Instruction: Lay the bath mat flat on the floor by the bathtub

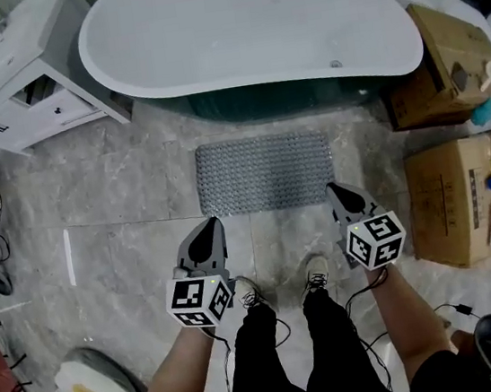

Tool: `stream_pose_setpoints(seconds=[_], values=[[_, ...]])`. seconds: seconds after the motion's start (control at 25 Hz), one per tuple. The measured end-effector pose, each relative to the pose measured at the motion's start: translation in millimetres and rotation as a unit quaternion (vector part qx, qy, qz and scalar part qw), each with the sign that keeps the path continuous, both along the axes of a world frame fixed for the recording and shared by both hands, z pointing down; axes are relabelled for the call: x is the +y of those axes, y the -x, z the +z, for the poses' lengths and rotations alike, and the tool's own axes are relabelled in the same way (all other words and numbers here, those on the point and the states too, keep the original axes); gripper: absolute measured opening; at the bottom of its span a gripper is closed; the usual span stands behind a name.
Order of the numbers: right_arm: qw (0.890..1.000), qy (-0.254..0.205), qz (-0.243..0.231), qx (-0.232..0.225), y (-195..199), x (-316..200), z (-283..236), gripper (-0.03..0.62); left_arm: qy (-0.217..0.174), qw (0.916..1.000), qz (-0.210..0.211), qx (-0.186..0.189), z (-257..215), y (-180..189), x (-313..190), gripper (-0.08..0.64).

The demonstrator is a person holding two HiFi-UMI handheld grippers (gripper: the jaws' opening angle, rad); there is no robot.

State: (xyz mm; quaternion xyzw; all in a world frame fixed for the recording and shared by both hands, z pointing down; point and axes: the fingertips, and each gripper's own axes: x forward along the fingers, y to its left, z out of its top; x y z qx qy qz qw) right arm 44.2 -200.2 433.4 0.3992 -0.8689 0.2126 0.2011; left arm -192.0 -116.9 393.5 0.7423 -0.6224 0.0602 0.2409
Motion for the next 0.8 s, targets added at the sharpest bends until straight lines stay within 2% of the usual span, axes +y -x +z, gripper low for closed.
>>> stream_pose_setpoints(seconds=[0.12, 0.36, 0.56, 0.8], values=[[1.0, -0.008, 0.002, -0.004, 3, 15, -58, 0.017, -0.006, 0.9999, 0.002, 0.009, -57, -10, 12, 0.017], [0.999, -0.03, 0.015, -0.018, -9, 41, -164, 0.017, -0.027, 0.9993, 0.023, -0.01, -157, -30, 29, 0.017], [0.998, -0.053, 0.023, -0.032, -19, 59, -237, 0.017, -0.047, 0.9981, 0.037, -0.012, -222, -43, 44, 0.017], [0.995, -0.084, 0.022, -0.043, -19, 92, -309, 0.017, -0.066, 0.9963, 0.055, -0.002, -280, -49, 70, 0.017]])
